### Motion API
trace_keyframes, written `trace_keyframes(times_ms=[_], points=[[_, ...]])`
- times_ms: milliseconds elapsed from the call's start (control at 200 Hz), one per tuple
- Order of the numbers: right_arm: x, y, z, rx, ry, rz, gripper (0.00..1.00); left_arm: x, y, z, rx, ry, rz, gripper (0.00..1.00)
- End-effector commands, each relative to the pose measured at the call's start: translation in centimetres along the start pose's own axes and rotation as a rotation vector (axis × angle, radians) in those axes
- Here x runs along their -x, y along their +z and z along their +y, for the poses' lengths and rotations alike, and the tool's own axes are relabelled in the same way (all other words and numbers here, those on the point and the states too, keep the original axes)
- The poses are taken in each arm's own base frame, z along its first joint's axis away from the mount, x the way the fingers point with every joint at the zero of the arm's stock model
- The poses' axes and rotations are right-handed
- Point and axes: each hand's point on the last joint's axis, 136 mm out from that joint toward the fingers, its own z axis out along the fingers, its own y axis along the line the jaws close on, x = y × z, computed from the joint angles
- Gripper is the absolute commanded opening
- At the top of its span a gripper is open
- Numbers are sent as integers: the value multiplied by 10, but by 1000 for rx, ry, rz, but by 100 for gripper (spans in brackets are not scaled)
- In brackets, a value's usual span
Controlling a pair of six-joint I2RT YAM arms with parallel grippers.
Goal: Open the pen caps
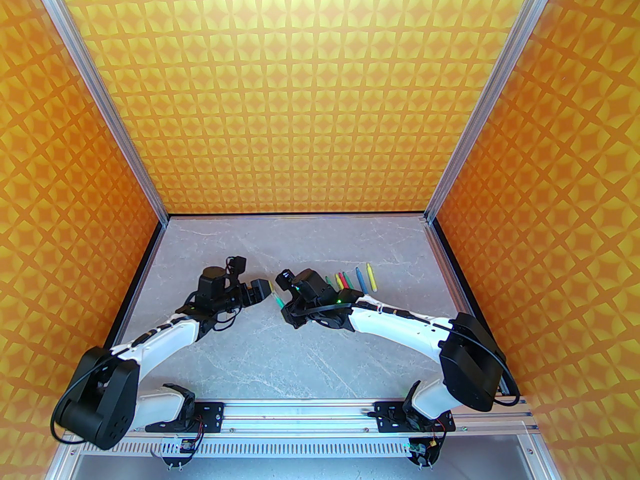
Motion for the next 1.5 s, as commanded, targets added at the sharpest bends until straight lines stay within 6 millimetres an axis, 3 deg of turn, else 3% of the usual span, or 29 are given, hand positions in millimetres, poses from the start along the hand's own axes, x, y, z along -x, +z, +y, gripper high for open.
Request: trace_keyframes(times_ms=[0, 140, 240, 635, 840, 1215, 1495], points=[[9, -7, 5, 22, -23, -34, 16, 13, 5, -27, -75, 21, -18, 65], [11, -7, 6, 29, -26, -39, 16, 13, 9, -32, -92, 18, -20, 61], [12, -7, 7, 34, -27, -42, 16, 12, 11, -34, -96, 12, -12, 51], [21, -12, 8, 27, -36, -70, 16, 6, 12, -38, -90, 22, 14, 51], [25, -12, 6, 15, -34, -85, 16, 4, 13, -38, -89, 22, 20, 44], [36, -14, 5, 0, -36, -112, 16, 2, 16, -43, -100, 26, 27, 41], [37, -11, 4, -4, -35, -110, 16, 3, 15, -45, -107, 19, 23, 27]])
